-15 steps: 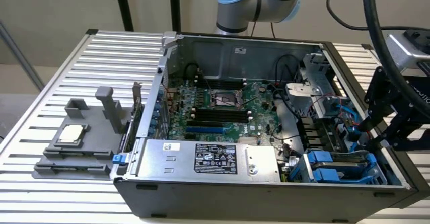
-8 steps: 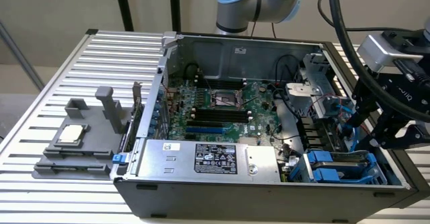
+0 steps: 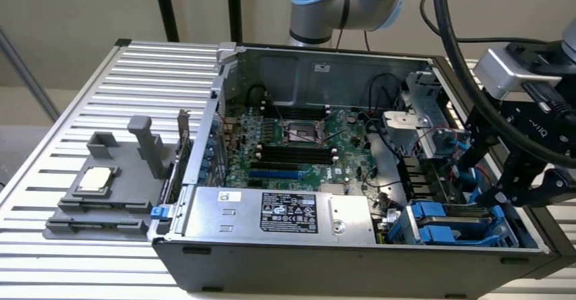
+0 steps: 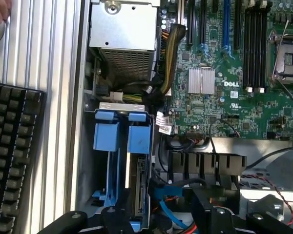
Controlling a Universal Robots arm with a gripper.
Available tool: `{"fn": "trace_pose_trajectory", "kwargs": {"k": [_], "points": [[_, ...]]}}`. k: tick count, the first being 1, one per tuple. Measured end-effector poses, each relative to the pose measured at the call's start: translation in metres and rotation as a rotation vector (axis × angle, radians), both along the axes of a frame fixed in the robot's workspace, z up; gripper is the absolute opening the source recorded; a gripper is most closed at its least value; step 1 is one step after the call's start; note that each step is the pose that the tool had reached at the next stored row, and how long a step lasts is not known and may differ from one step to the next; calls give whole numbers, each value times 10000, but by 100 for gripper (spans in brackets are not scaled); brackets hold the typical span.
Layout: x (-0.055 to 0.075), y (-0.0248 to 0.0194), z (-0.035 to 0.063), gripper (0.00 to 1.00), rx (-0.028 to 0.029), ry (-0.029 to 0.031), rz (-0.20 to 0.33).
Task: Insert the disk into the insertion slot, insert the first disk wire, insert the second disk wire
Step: 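Insert the first disk wire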
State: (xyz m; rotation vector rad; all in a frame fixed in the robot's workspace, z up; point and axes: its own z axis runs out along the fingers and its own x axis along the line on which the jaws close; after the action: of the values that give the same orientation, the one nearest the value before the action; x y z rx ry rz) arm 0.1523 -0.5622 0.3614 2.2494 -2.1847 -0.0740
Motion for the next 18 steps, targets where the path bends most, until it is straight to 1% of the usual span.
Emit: {"fn": "trace_pose_trajectory", "kwargs": {"k": [2, 3, 6, 7, 8, 9, 10, 13, 16, 17, 18], "points": [[-3, -40, -1, 61, 3, 0, 19], [-3, -73, 0, 61, 3, 0, 19], [-3, -202, -1, 61, 20, 5, 20], [-4, -238, -1, 61, 32, 6, 19], [-3, -262, 0, 61, 52, 7, 19], [-3, -278, 2, 61, 89, 8, 20], [-3, -288, 6, 61, 130, 9, 20], [27, -301, 7, 61, 312, 18, 18], [33, -291, 1, 61, 380, 18, 18], [33, -281, -1, 61, 394, 18, 18], [34, -261, -4, 61, 397, 18, 19]]}}
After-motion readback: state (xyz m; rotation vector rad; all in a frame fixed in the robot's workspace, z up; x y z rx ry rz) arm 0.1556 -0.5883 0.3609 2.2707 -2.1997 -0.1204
